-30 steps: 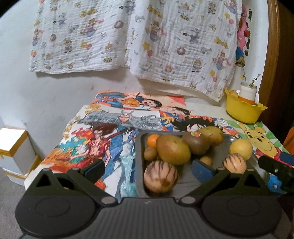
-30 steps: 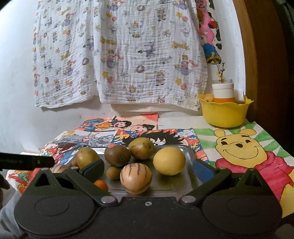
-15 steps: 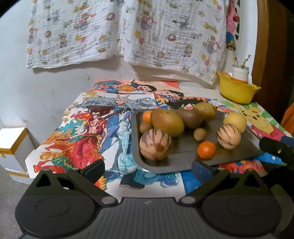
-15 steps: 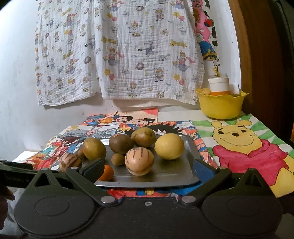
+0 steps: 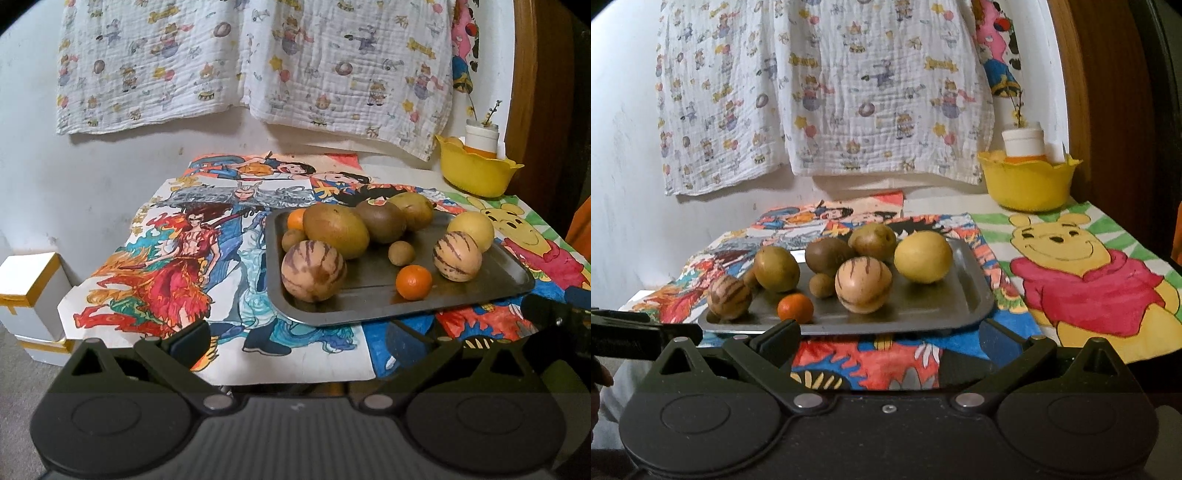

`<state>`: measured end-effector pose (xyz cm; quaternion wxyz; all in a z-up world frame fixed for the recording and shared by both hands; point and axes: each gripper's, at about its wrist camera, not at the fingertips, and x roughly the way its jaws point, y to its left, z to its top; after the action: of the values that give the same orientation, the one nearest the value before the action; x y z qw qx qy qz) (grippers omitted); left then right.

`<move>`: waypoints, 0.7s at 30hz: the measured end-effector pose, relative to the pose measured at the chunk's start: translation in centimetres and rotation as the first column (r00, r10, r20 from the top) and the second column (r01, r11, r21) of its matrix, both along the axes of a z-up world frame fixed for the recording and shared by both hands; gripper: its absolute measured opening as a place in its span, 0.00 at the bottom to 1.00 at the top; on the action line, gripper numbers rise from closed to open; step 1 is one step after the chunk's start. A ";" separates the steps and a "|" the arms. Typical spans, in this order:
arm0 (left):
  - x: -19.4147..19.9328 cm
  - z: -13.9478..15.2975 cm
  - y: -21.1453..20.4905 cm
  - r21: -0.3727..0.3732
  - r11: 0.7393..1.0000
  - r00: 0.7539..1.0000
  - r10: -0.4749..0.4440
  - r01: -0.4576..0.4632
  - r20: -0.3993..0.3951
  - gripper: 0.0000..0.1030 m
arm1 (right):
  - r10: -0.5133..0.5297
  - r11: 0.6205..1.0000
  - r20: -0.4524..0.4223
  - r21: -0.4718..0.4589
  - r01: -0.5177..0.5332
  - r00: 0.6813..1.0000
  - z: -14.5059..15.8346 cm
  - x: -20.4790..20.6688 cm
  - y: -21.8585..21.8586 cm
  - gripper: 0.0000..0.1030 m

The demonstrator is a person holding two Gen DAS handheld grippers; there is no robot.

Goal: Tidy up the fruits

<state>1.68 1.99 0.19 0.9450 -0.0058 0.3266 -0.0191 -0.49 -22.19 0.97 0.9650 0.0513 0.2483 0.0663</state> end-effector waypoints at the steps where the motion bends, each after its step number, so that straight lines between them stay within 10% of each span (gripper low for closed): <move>1: 0.0 0.0 0.0 0.001 1.000 1.000 0.001 -0.001 -0.005 1.00 | 0.002 1.000 -0.008 -0.004 -0.002 1.000 -0.1 0.0 0.0 0.99; 21: -0.1 -0.3 -0.1 0.001 1.000 0.999 0.010 -0.010 -0.050 1.00 | 0.016 0.999 -0.009 -0.034 -0.016 1.000 -0.2 -0.4 0.1 0.99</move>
<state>1.59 1.87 -0.10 0.9366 -0.0074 0.3501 -0.0140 -0.88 -22.06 0.82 0.9641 0.0330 0.2541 0.0695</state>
